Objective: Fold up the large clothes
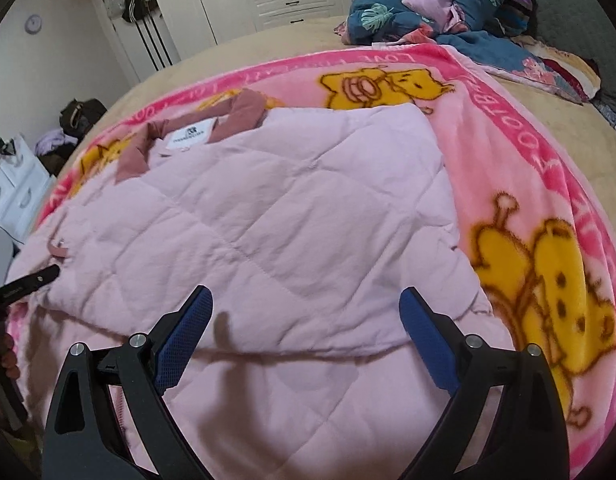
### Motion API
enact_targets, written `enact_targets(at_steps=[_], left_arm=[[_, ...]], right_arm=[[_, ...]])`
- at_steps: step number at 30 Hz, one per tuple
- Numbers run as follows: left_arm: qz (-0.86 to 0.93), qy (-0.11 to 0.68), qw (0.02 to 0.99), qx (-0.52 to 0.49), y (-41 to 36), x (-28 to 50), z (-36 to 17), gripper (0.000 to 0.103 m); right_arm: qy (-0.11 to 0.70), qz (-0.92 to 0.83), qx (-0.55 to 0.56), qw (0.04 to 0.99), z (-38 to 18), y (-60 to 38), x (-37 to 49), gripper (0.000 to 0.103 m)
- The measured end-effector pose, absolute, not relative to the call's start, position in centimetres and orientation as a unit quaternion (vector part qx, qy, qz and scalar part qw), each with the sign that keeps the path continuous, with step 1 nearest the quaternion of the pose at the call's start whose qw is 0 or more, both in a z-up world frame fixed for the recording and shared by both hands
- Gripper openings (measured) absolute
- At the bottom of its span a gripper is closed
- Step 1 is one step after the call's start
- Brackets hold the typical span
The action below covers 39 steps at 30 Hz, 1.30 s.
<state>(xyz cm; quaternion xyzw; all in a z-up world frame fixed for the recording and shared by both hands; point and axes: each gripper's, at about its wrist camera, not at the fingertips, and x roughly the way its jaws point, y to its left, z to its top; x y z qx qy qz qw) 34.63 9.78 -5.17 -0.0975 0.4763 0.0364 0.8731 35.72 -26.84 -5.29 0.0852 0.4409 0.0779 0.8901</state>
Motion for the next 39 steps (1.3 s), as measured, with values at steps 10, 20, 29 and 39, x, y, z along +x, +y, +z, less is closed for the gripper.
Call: enact_targets(at_steps=[10,20,29,39], left_arm=[[0.019,0.468,0.877,-0.105,9.5,32.4,-3.2,0.093],[0.036,0.461,0.875,-0.140,12.2,29.8,-2.0,0.094],[0.085,0.445,0.873,-0.180,17.3,27.6,-1.4,0.094],[0.116,0.427,0.871,-0.213,22.0,25.9,-1.0,0.094]], right_arm=[[0.432,0.115,0.116,0.887,-3.7,-26.3,32.6,0.099],[0.419,0.138,0.109,0.891,-2.3,-23.9,30.3,0.099],[0.402,0.174,0.086,0.895,-0.2,-19.4,29.7,0.099],[0.392,0.219,0.063,0.891,1.6,-13.3,29.5,0.099]])
